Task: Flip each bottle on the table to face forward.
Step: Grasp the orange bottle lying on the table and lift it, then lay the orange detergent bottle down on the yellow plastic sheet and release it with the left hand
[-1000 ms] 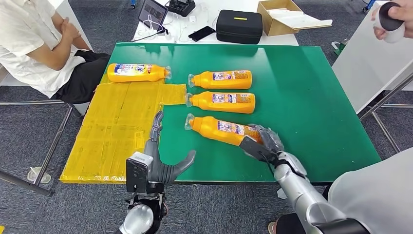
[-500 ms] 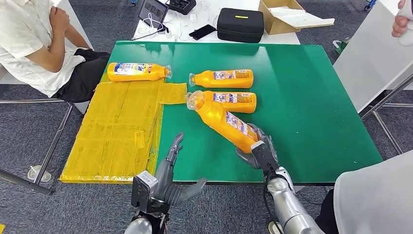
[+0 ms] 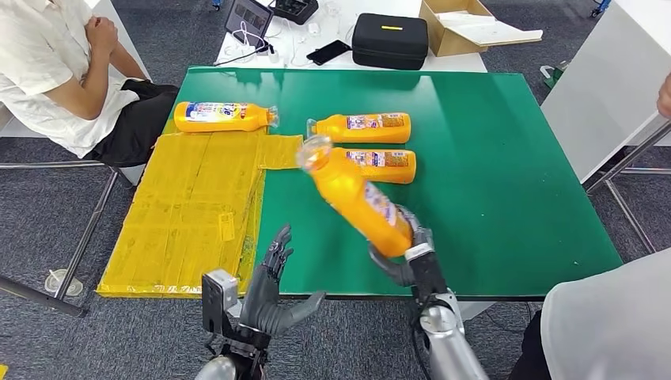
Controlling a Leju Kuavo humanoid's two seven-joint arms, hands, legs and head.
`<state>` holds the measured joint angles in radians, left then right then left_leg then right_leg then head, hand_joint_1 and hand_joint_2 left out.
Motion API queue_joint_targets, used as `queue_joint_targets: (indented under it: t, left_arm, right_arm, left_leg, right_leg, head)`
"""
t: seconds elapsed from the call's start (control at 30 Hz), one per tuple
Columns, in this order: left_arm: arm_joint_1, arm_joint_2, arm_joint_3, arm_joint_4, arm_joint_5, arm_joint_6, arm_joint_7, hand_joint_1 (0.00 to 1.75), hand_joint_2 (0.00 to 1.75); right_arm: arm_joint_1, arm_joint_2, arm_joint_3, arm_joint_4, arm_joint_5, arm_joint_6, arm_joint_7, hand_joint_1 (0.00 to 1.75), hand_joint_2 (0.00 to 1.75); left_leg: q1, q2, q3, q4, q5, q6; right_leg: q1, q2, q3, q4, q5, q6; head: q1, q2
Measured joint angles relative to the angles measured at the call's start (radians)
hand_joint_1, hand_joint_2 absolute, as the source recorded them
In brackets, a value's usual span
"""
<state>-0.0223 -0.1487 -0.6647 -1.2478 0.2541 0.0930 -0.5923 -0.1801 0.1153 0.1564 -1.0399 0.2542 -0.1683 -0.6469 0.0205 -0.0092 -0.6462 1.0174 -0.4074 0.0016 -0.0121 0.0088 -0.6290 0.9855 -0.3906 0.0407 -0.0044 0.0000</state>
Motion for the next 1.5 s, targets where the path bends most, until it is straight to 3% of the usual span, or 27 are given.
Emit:
queue_joint_targets:
  t: [0.17, 0.57, 0.77, 1.13, 1.17, 1.27, 1.3, 1.5]
  left_arm:
    - [-0.019, -0.022, 0.038, 0.008, 0.041, -0.019, 0.021, 0.0, 1.75]
    - [-0.036, -0.039, 0.059, 0.012, 0.063, -0.026, 0.021, 0.0, 1.75]
    - [-0.057, -0.05, 0.063, 0.006, 0.108, -0.06, 0.024, 0.0, 1.75]
    - [-0.069, -0.052, 0.077, -0.027, 0.195, -0.148, 0.015, 0.0, 1.75]
    - [-0.07, -0.052, 0.079, -0.028, 0.204, -0.159, 0.014, 0.16, 1.75]
    - [-0.07, -0.052, 0.088, -0.029, 0.24, -0.197, 0.015, 1.47, 1.75]
    - [-0.07, -0.052, 0.092, -0.029, 0.262, -0.216, 0.022, 1.75, 1.75]
    - [-0.066, -0.05, 0.13, -0.029, 0.387, -0.325, 0.077, 1.75, 1.75]
  right_arm:
    - [0.006, 0.024, 0.087, -0.011, 0.013, 0.013, 0.002, 1.75, 1.75]
    - [0.009, 0.029, 0.171, -0.018, 0.04, 0.035, 0.004, 1.75, 1.75]
    - [0.017, 0.026, 0.258, -0.015, 0.068, 0.033, 0.008, 1.75, 1.75]
    - [0.001, 0.029, 0.32, 0.041, 0.044, 0.061, -0.008, 1.75, 1.75]
    - [-0.002, 0.029, 0.323, 0.047, 0.038, 0.074, -0.011, 1.75, 1.75]
    - [-0.012, 0.029, 0.329, 0.062, 0.01, 0.118, -0.018, 1.75, 1.75]
    - [-0.014, 0.029, 0.33, 0.066, 0.003, 0.129, -0.02, 1.75, 1.75]
    - [-0.023, 0.029, 0.332, 0.083, -0.014, 0.152, -0.028, 1.73, 1.75]
  left_leg:
    - [0.0, 0.0, 0.0, 0.0, 0.0, 0.0]
    - [0.0, 0.0, 0.0, 0.0, 0.0, 0.0]
    - [0.0, 0.0, 0.0, 0.0, 0.0, 0.0]
    - [0.0, 0.0, 0.0, 0.0, 0.0, 0.0]
    - [0.0, 0.0, 0.0, 0.0, 0.0, 0.0]
    - [0.0, 0.0, 0.0, 0.0, 0.0, 0.0]
    - [0.0, 0.0, 0.0, 0.0, 0.0, 0.0]
    - [0.0, 0.0, 0.0, 0.0, 0.0, 0.0]
  right_leg:
    - [0.0, 0.0, 0.0, 0.0, 0.0, 0.0]
    - [0.0, 0.0, 0.0, 0.0, 0.0, 0.0]
    - [0.0, 0.0, 0.0, 0.0, 0.0, 0.0]
    - [0.0, 0.0, 0.0, 0.0, 0.0, 0.0]
    - [0.0, 0.0, 0.0, 0.0, 0.0, 0.0]
    - [0.0, 0.0, 0.0, 0.0, 0.0, 0.0]
    - [0.0, 0.0, 0.0, 0.0, 0.0, 0.0]
    - [0.0, 0.0, 0.0, 0.0, 0.0, 0.0]
  head:
    - [0.0, 0.0]
    - [0.0, 0.0]
    - [0.0, 0.0]
    - [0.0, 0.0]
    - [0.0, 0.0]
    - [0.0, 0.0]
    - [0.0, 0.0]
    - [0.0, 0.0]
